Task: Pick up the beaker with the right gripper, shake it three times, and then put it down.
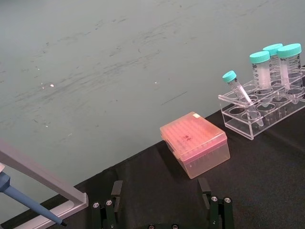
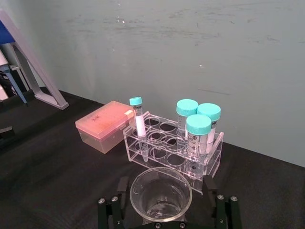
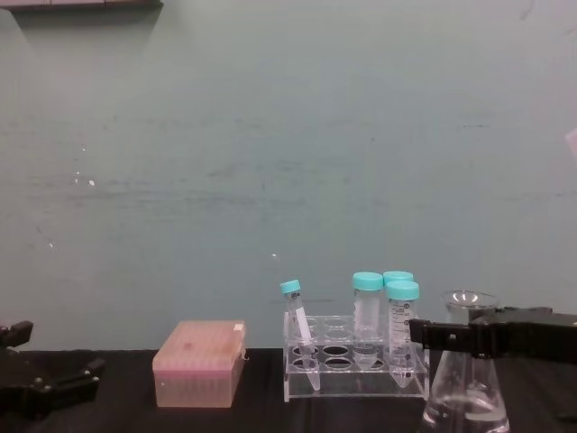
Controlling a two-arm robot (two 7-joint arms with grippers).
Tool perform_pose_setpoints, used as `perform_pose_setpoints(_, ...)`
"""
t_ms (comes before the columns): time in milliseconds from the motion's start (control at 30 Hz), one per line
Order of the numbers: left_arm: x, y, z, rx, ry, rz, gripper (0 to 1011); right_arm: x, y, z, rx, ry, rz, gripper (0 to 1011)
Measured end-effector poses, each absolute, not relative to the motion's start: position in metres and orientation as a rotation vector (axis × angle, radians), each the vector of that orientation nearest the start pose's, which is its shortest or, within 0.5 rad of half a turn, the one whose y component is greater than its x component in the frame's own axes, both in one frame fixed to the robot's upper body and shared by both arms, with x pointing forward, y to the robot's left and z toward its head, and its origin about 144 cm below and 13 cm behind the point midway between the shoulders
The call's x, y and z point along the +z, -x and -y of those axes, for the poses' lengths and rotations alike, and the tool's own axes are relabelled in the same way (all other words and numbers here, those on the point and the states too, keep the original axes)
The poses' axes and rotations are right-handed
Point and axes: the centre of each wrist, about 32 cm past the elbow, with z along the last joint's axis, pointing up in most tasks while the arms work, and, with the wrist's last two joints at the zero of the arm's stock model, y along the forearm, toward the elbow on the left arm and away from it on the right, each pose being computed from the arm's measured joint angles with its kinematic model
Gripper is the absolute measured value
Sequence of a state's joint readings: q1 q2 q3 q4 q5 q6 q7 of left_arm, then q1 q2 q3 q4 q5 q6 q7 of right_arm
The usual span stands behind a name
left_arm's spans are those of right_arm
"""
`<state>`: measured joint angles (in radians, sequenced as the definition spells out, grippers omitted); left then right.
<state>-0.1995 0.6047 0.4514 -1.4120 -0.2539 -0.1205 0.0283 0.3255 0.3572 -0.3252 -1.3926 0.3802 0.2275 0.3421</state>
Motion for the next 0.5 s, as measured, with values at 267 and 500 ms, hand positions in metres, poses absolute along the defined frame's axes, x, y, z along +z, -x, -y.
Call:
perform_pose_setpoints(267, 1.1398, -0.4886, -0.3097, 1.248, -0.304, 0.285, 1000, 1.187, -0.5378, 0.2553, -0.997, 0.17, -0.113, 1000)
perform_pose_setpoints(500, 1.1398, -0.4886, -0.3097, 1.248, -0.304, 0.285, 1000, 1.1866, -0.5352, 0.2572, -0.989, 0.17, -0.115, 1000)
